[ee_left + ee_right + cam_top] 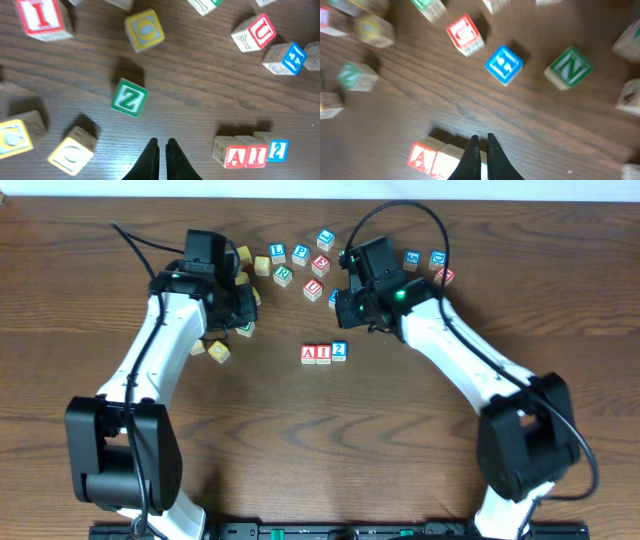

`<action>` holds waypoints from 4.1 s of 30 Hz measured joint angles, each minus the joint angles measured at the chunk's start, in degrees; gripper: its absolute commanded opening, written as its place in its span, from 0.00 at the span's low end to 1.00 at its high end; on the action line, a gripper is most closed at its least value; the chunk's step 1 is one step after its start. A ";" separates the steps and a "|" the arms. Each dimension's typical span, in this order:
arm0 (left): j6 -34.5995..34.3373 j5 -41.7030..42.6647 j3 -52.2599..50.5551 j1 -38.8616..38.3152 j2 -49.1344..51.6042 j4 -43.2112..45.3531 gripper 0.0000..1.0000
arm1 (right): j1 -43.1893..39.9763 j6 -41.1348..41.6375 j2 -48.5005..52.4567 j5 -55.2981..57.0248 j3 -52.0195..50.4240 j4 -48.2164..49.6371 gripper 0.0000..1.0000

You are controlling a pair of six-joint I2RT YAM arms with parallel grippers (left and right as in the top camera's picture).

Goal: Spell out AI2

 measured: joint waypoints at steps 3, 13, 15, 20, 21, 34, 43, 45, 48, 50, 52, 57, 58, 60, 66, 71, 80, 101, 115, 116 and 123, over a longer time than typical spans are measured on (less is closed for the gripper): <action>-1.16 -1.36 -0.24 -1.31 0.02 -0.04 0.07 | 0.42 2.23 4.13 -0.07 0.00 0.50 0.01; -2.34 -3.98 -0.26 -3.23 0.02 1.11 0.08 | 2.21 2.27 8.55 2.69 -0.15 1.97 0.01; -2.34 -4.13 -0.26 -3.23 0.02 1.25 0.08 | 2.73 1.77 8.55 3.04 -0.15 1.99 0.01; -2.34 -4.24 -0.26 -3.23 0.02 1.42 0.08 | 4.11 -0.13 8.55 4.33 -0.15 2.01 0.01; -2.34 -4.24 -0.26 -3.23 0.02 1.44 0.07 | 4.28 -0.55 8.55 4.46 -0.15 2.01 0.01; -2.34 -4.24 -0.26 -3.23 0.02 1.44 0.07 | 5.20 -3.41 8.55 9.44 -0.83 0.72 0.01; -2.36 -4.24 -0.26 -3.23 0.02 1.44 0.07 | 5.22 -3.87 8.55 10.08 -1.51 0.76 0.01; -2.34 -4.24 -0.26 -3.23 0.02 1.44 0.08 | 5.22 -3.89 8.55 10.08 -1.51 0.74 0.01; -2.34 -4.24 -0.26 -3.23 0.02 1.44 0.07 | 5.27 -3.98 8.55 10.12 -1.51 0.74 0.01; -2.34 -4.24 -0.26 -3.23 0.02 1.44 0.08 | 5.40 -4.02 8.55 10.25 -1.51 0.74 0.01; -2.34 -4.24 -0.26 -3.23 0.02 1.44 0.07 | 5.62 -4.11 8.55 10.29 -1.51 0.74 0.01; -2.34 -4.24 -0.26 -3.23 0.02 1.44 0.08 | 6.05 -4.57 8.55 10.27 -1.51 0.74 0.01; -2.34 -4.24 -0.26 -3.23 0.02 1.44 0.07 | 6.08 -4.66 8.55 10.27 -1.51 0.74 0.01; -2.34 -4.24 -0.26 -3.23 0.02 1.44 0.07 | 6.08 -4.70 8.55 10.27 -1.51 0.74 0.01; -2.34 -4.24 -0.26 -3.23 0.02 1.44 0.08 | 6.08 -5.35 8.55 10.14 -1.51 0.63 0.01; -2.34 -4.24 -0.26 -3.23 0.02 1.44 0.08 | 6.10 -5.75 8.55 9.73 -1.53 0.55 0.01; -2.36 -4.24 -0.26 -3.23 0.02 1.44 0.08 | 6.34 -5.77 8.55 9.55 -1.53 0.31 0.01; -2.36 -4.24 -0.26 -3.23 0.02 1.44 0.07 | 6.34 -7.08 8.55 7.80 -1.57 1.01 0.01; -2.34 -4.24 -0.26 -3.23 0.02 1.46 0.07 | 4.35 2.45 8.52 11.82 -1.51 -1.03 0.01; -2.34 -4.24 -0.26 -3.23 0.02 1.46 0.07 | 3.82 3.67 8.52 12.09 -1.49 -2.01 0.01; -2.34 -4.24 -0.26 -3.23 0.02 1.53 0.08 | 2.03 8.48 8.52 13.22 -1.44 -7.08 0.01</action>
